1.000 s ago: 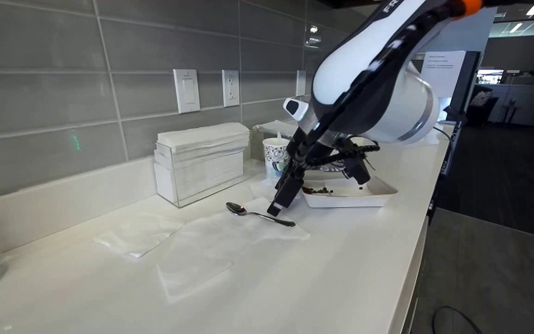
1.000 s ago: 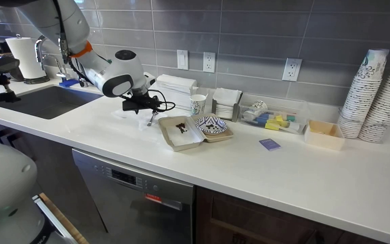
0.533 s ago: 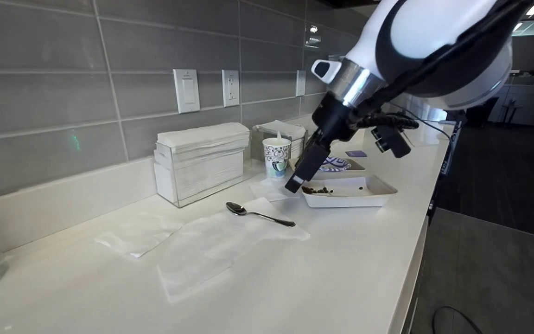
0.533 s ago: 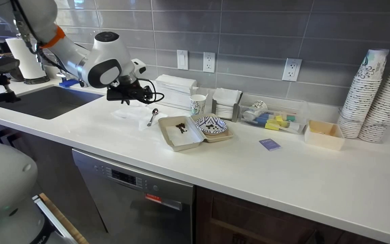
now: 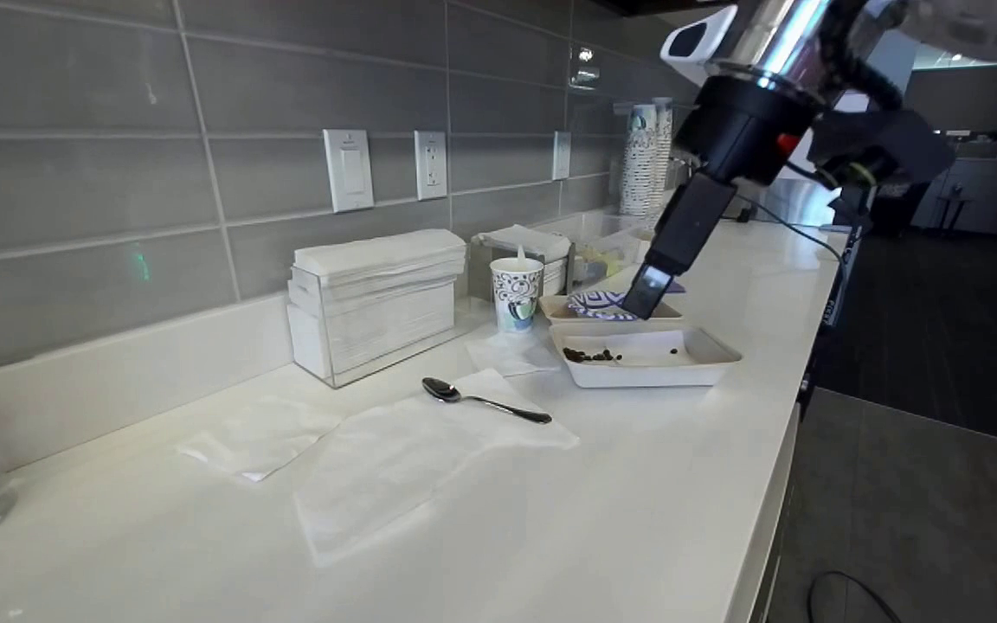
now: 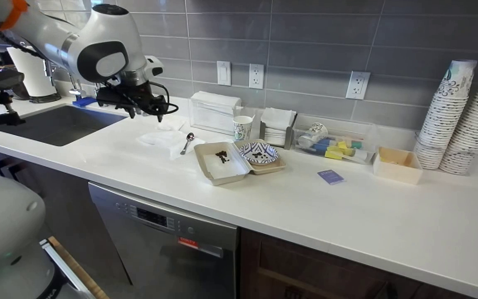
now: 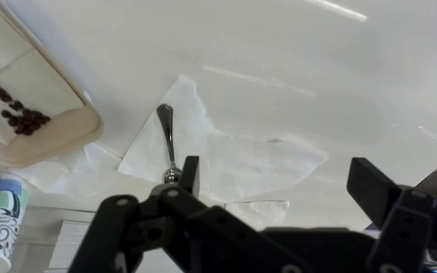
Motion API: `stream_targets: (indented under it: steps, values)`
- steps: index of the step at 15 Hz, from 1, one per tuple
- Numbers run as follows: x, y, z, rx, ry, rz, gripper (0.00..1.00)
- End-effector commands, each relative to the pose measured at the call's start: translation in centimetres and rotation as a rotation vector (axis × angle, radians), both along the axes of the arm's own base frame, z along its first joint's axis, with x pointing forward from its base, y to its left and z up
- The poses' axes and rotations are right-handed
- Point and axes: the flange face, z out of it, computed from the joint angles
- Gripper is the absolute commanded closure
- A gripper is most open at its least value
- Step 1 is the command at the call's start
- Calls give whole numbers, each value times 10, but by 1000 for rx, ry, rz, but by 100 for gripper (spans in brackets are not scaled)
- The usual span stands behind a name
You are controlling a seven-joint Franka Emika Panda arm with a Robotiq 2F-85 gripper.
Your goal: Move the silver spoon to the right.
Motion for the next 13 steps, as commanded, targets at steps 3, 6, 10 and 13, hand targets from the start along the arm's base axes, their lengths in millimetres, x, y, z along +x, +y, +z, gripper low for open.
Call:
stream_targets:
  steps: [3, 6, 10, 13]
  values:
    - [-58, -49, 39, -191, 136, -233, 0]
    - [-83, -77, 58, -269, 188, -372, 0]
    - [-81, -84, 69, -274, 175, -374, 0]
    - [-85, -85, 71, -280, 163, -393, 0]
